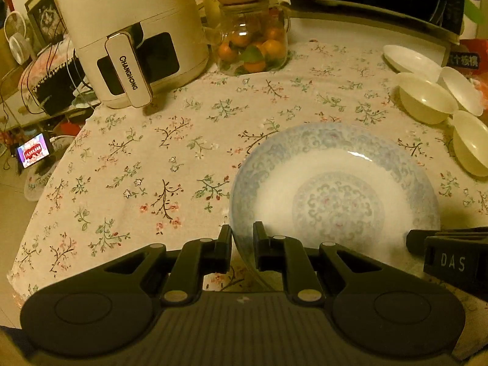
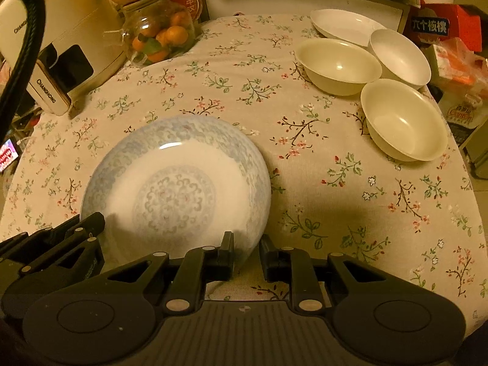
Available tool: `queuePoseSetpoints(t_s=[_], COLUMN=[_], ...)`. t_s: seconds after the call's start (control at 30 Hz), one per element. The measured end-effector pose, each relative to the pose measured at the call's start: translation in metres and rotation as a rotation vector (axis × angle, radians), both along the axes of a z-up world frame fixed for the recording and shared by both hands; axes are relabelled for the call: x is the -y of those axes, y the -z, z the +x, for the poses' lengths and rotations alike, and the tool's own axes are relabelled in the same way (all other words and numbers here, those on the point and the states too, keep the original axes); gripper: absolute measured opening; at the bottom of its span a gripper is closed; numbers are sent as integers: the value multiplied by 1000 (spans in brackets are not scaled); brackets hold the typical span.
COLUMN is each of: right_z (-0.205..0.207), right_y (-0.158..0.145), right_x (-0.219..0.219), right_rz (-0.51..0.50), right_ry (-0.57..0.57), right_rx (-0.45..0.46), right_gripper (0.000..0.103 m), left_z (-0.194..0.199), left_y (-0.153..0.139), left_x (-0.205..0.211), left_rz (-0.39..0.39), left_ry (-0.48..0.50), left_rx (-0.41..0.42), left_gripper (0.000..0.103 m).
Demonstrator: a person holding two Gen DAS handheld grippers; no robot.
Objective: Organize plates and bowls
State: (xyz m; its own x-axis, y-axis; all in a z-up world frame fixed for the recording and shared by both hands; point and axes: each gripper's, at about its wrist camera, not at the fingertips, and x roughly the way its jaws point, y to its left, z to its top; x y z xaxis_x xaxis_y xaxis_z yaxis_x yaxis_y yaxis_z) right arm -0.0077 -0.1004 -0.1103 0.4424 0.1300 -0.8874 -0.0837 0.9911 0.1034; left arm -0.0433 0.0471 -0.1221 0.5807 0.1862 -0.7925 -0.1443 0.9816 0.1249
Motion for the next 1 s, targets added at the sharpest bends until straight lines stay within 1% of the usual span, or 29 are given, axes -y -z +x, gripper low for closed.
queuePoseSetpoints(t_s=[0.23, 0.4, 0.5, 0.6, 0.67, 0.73, 0.9, 1.0], right_z=[-2, -4, -1, 1, 2, 2, 4, 6], right_y=[-1, 0, 1, 1, 1, 1, 4, 4], right_x=[-2, -7, -4, 0, 0, -1, -2, 1], right_rz=[-26, -48, -29, -6, -8, -11, -7, 13], right_ry=[-9, -28, -30, -24, -23, -25, -33, -18], right_rx=[11, 19, 10, -2, -1, 3, 4, -3], right_gripper=[20, 22, 22, 22, 22, 22, 22, 23], left_z=[0, 1, 3, 5, 6, 7, 9, 10], left_y=[-1, -2, -3, -4, -4, -5, -5, -6], left_x=[-1, -4, -6, -10, -12, -14, -15, -18], left_rz=[-7, -31, -49, -84, -109, -129, -146, -160], left_ry=[-6, -13, -17, -23, -29, -32, -42, -54], left_rx=[-1, -6, -11, -17, -21, -21, -27, -30], left_gripper=[12, 13, 13, 16, 17, 23, 24, 25])
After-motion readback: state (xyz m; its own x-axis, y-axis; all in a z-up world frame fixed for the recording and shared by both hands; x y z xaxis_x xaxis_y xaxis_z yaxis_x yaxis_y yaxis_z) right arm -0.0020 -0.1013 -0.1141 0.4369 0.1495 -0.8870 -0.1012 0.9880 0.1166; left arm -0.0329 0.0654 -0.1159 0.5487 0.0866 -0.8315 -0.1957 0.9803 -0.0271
